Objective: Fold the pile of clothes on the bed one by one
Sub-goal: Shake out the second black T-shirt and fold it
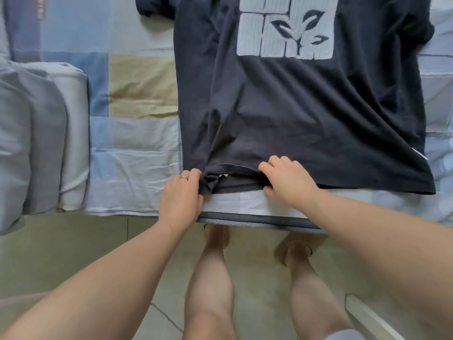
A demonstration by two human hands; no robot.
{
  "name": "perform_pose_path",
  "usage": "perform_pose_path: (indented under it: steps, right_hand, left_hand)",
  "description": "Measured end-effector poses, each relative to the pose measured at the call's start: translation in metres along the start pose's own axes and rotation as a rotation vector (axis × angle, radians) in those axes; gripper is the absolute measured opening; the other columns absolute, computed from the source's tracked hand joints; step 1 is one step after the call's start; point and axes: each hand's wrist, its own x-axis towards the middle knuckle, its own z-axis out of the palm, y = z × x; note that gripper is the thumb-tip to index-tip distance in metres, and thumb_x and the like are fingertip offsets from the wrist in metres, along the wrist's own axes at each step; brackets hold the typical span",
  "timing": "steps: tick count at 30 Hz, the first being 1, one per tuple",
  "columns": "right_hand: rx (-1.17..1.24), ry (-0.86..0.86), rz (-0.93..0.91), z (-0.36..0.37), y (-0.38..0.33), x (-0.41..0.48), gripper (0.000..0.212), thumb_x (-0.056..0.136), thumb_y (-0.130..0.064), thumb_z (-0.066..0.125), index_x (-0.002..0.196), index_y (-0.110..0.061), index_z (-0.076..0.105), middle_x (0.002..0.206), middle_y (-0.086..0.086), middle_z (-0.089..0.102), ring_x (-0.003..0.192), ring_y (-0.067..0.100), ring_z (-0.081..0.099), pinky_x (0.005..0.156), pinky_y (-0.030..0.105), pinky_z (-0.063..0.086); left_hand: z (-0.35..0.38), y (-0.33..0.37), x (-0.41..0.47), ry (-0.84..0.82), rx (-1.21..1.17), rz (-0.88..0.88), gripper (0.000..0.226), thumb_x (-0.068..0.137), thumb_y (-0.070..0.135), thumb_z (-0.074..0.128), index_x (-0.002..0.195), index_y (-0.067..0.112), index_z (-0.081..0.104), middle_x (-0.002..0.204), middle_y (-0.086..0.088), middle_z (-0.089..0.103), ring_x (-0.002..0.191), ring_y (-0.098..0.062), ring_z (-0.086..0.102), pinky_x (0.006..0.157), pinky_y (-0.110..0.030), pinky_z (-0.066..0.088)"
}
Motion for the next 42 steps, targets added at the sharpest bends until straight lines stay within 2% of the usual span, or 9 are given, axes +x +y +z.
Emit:
perform_pose_path:
  steps: [4, 10, 18, 22, 25, 29, 34, 37, 42]
  right_hand:
    - [-0.013, -0.020, 0.020, -0.005, -0.020, 0.011, 0.021, 0.096, -0.025, 0.054, 0.116, -0.019, 0.048, 0.112, 0.003, 0.051, 0.102, 0.027, 0.051, 0.072, 0.034, 0.030]
    - [0.088, 0.021, 0.065, -0.010, -0.027, -0.002, 0.019, 0.089, -0.007, 0.049, 0.091, -0.018, 0.034, 0.090, 0.001, 0.044, 0.084, 0.028, 0.050, 0.058, 0.035, 0.033]
    - [0.003, -0.095, 0.091, -0.007, -0.040, -0.016, 0.025, 0.087, 0.004, 0.043, 0.090, -0.019, 0.034, 0.085, -0.002, 0.039, 0.081, 0.025, 0.045, 0.058, 0.035, 0.030]
    - [0.031, -0.413, 0.109, -0.030, -0.043, -0.011, 0.024, 0.091, -0.004, 0.042, 0.108, -0.021, 0.046, 0.102, -0.003, 0.048, 0.092, 0.024, 0.045, 0.072, 0.033, 0.033]
    - [0.137, -0.353, 0.116, -0.056, -0.048, -0.004, 0.033, 0.096, -0.022, 0.046, 0.129, -0.025, 0.047, 0.120, 0.001, 0.052, 0.107, 0.025, 0.050, 0.080, 0.035, 0.038]
    - [0.141, -0.106, 0.095, -0.102, -0.049, 0.010, 0.055, 0.099, -0.032, 0.048, 0.152, -0.027, 0.033, 0.146, 0.000, 0.047, 0.131, 0.027, 0.044, 0.099, 0.043, 0.042]
    - [0.163, -0.003, 0.080, -0.161, -0.042, 0.032, 0.063, 0.100, -0.033, 0.049, 0.158, -0.026, 0.024, 0.157, -0.002, 0.036, 0.146, 0.024, 0.029, 0.111, 0.042, 0.037]
    - [0.199, 0.004, 0.097, -0.189, -0.040, 0.057, 0.064, 0.101, -0.035, 0.046, 0.159, -0.029, 0.019, 0.162, -0.003, 0.029, 0.150, 0.023, 0.021, 0.116, 0.043, 0.030]
    - [0.343, 0.095, 0.123, -0.222, -0.043, 0.123, 0.063, 0.102, -0.032, 0.048, 0.158, -0.031, 0.020, 0.160, -0.009, 0.031, 0.148, 0.017, 0.024, 0.117, 0.042, 0.029]
  left_hand:
    - [0.002, -0.018, 0.001, 0.000, -0.106, 0.119, 0.013, 0.081, 0.007, 0.060, 0.091, 0.011, 0.052, 0.089, -0.008, 0.054, 0.082, -0.034, 0.051, 0.063, -0.038, 0.033]
    - [-0.014, -0.045, -0.001, 0.073, -0.107, 0.069, 0.026, 0.075, -0.002, 0.056, 0.082, 0.014, 0.037, 0.078, -0.009, 0.049, 0.074, -0.034, 0.046, 0.060, -0.039, 0.031]
    - [-0.025, -0.066, -0.001, -0.114, 0.254, 0.097, 0.030, 0.085, 0.000, 0.054, 0.095, 0.020, 0.033, 0.094, -0.003, 0.053, 0.082, -0.028, 0.044, 0.066, -0.036, 0.029]
    - [-0.042, -0.060, 0.004, -0.351, 0.252, 0.058, 0.026, 0.089, 0.009, 0.049, 0.114, 0.017, 0.050, 0.113, -0.006, 0.057, 0.104, -0.031, 0.058, 0.073, -0.037, 0.035]
    - [-0.061, -0.059, 0.010, -0.444, 0.132, 0.023, 0.028, 0.092, 0.019, 0.047, 0.119, 0.019, 0.055, 0.118, -0.004, 0.056, 0.108, -0.029, 0.058, 0.079, -0.038, 0.042]
    - [-0.103, -0.051, 0.027, -0.309, -0.068, -0.039, 0.033, 0.098, 0.034, 0.048, 0.128, 0.023, 0.055, 0.128, -0.003, 0.056, 0.118, -0.028, 0.053, 0.091, -0.040, 0.047]
    - [-0.160, -0.036, 0.060, -0.195, -0.352, -0.185, 0.041, 0.098, 0.035, 0.052, 0.136, 0.021, 0.051, 0.140, -0.004, 0.052, 0.126, -0.027, 0.050, 0.102, -0.044, 0.045]
    - [-0.190, -0.040, 0.101, -0.096, -0.573, -0.299, 0.049, 0.095, 0.035, 0.059, 0.139, 0.018, 0.047, 0.141, -0.006, 0.052, 0.123, -0.027, 0.054, 0.099, -0.037, 0.045]
    - [-0.224, -0.059, 0.193, 0.011, -0.892, -0.421, 0.073, 0.095, 0.041, 0.066, 0.154, 0.017, 0.030, 0.156, -0.006, 0.038, 0.137, -0.026, 0.045, 0.102, -0.033, 0.036]
